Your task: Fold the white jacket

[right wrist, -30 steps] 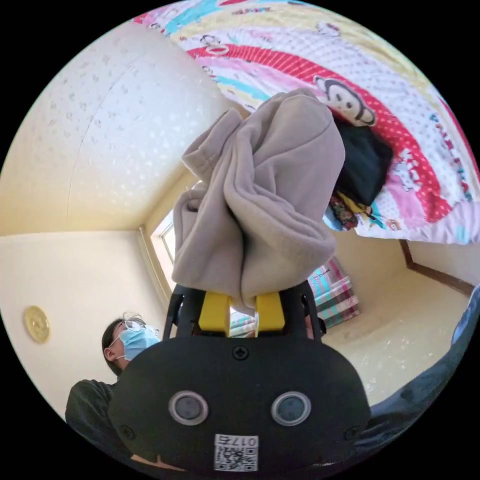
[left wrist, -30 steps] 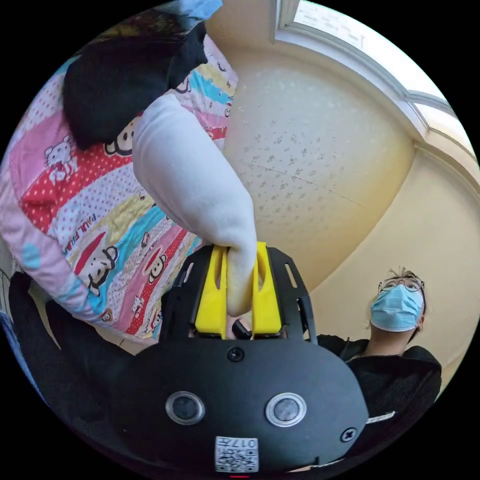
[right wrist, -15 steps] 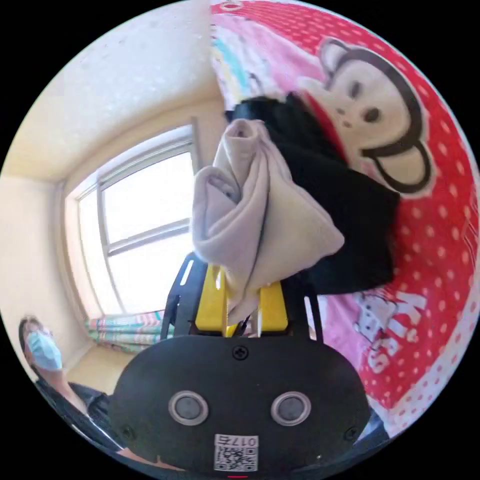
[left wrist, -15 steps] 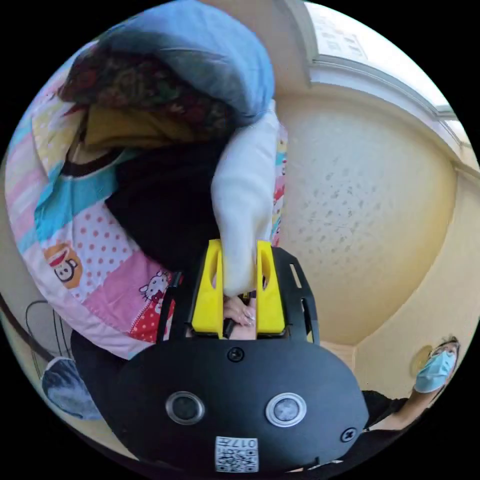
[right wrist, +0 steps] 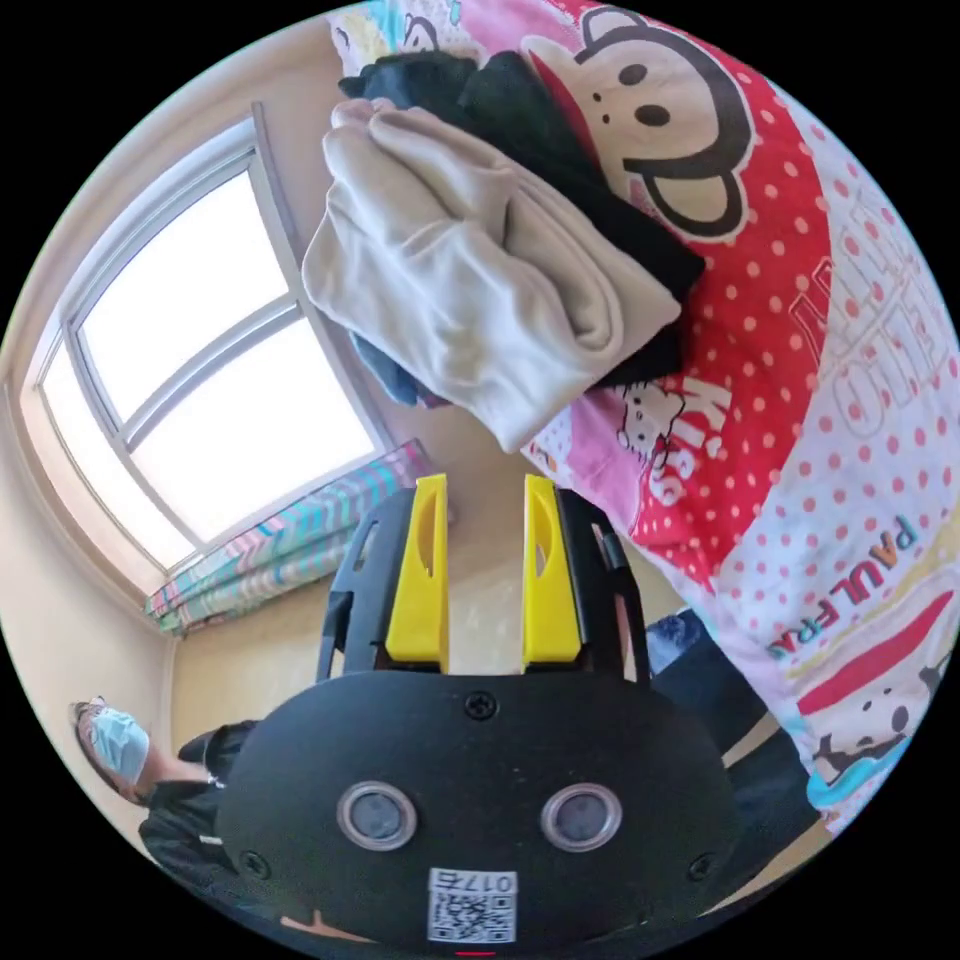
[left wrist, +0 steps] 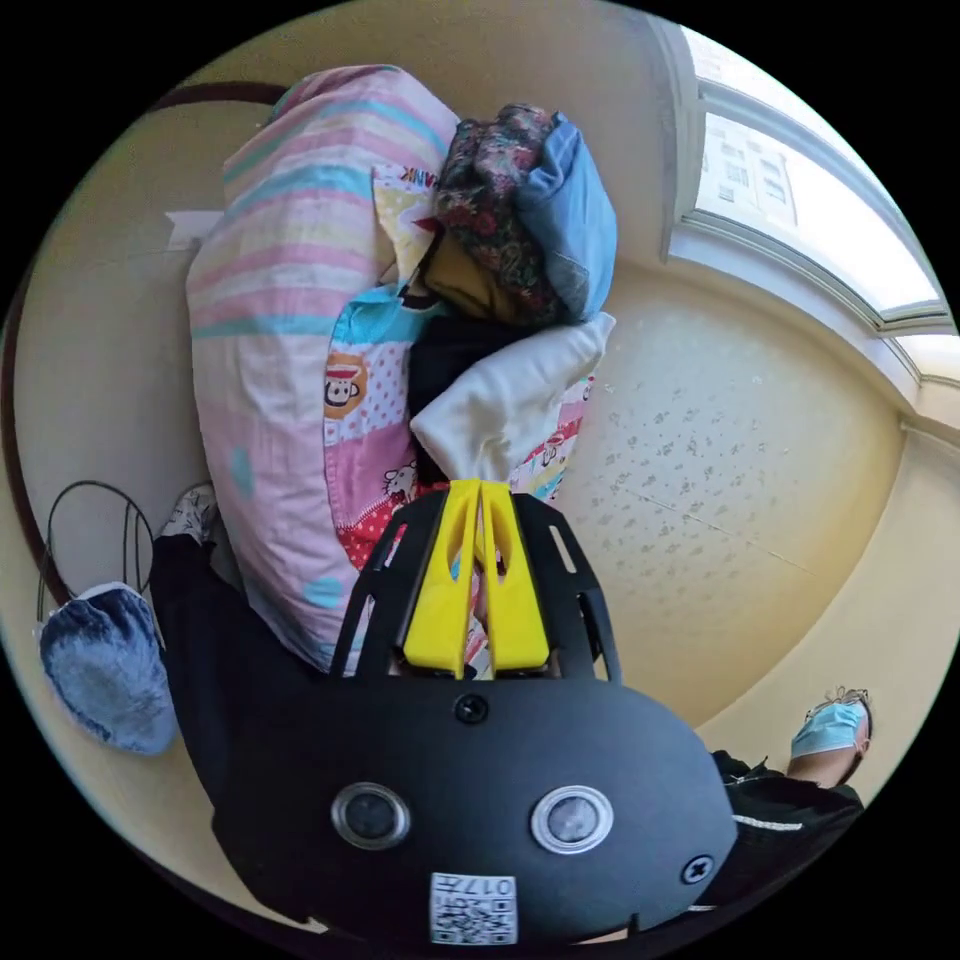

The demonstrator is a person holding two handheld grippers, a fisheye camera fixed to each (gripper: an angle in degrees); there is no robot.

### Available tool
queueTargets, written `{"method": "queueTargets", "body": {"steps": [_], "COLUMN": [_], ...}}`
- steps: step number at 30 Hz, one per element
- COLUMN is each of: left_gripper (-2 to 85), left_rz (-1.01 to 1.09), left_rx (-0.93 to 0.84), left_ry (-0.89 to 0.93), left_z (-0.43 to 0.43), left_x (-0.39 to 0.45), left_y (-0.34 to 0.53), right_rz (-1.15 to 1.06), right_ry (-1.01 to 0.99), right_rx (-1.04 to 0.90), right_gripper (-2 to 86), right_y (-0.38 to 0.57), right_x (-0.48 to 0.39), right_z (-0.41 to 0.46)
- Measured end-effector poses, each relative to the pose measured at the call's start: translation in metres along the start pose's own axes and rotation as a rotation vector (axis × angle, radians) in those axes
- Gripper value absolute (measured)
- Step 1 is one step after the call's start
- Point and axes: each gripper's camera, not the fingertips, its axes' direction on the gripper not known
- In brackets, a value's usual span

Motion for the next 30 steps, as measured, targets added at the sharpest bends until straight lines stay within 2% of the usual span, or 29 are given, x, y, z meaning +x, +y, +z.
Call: {"method": "queueTargets", "body": {"steps": [2, 4, 6, 8, 10, 12, 14, 19, 21, 23, 26, 30], "left_gripper": [-1.0, -1.0, -1.0, -1.0, -1.0, -1.0, -1.0, -1.0, -1.0, -1.0, -1.0, -1.0], "left_rz": [0.088, 0.209, 0.389, 0.534, 0.672, 0.824, 0.919, 1.161, 1.275, 1.317, 1.327, 1.437], "left_rx": [-0.014, -0.060, -0.159, -0.247, -0.349, -0.508, -0.650, -1.003, -1.124, -1.211, -1.403, -1.548], "left_ry": [-0.019, -0.054, -0.116, -0.170, -0.225, -0.264, -0.266, -0.247, -0.233, -0.221, -0.231, -0.262], "left_z": [0.003, 0.016, 0.049, 0.084, 0.129, 0.199, 0.258, 0.393, 0.440, 0.473, 0.522, 0.566], "left_x": [0.021, 0.047, 0.084, 0.109, 0.126, 0.137, 0.137, 0.115, 0.088, 0.057, -0.005, -0.085], "left_y": [-0.006, -0.011, -0.009, 0.001, 0.019, 0.053, 0.091, 0.240, 0.327, 0.388, 0.479, 0.577], "right_rz": [-0.018, -0.058, -0.138, -0.290, -0.423, -0.534, -0.605, -0.713, -0.695, -0.653, -0.650, -0.588], "right_ry": [-0.055, -0.067, -0.121, -0.220, -0.265, -0.222, -0.067, 0.206, 0.349, 0.507, 0.643, 0.702], "right_rx": [-0.174, -0.211, -0.180, -0.044, 0.006, 0.078, 0.300, 0.832, 1.010, 1.214, 1.461, 1.656], "right_gripper": [7.8, 5.3, 3.1, 1.6, 1.1, 0.8, 0.6, 0.5, 0.5, 0.7, 1.3, 3.5], "right_y": [0.030, 0.062, 0.098, 0.150, 0.195, 0.248, 0.337, 0.553, 0.631, 0.721, 0.804, 0.855], "right_x": [-0.003, -0.013, -0.027, -0.046, -0.058, -0.066, -0.064, -0.048, -0.038, -0.015, 0.027, 0.100], "right_z": [-0.017, -0.041, -0.079, -0.150, -0.205, -0.260, -0.329, -0.409, -0.414, -0.404, -0.374, -0.338]}}
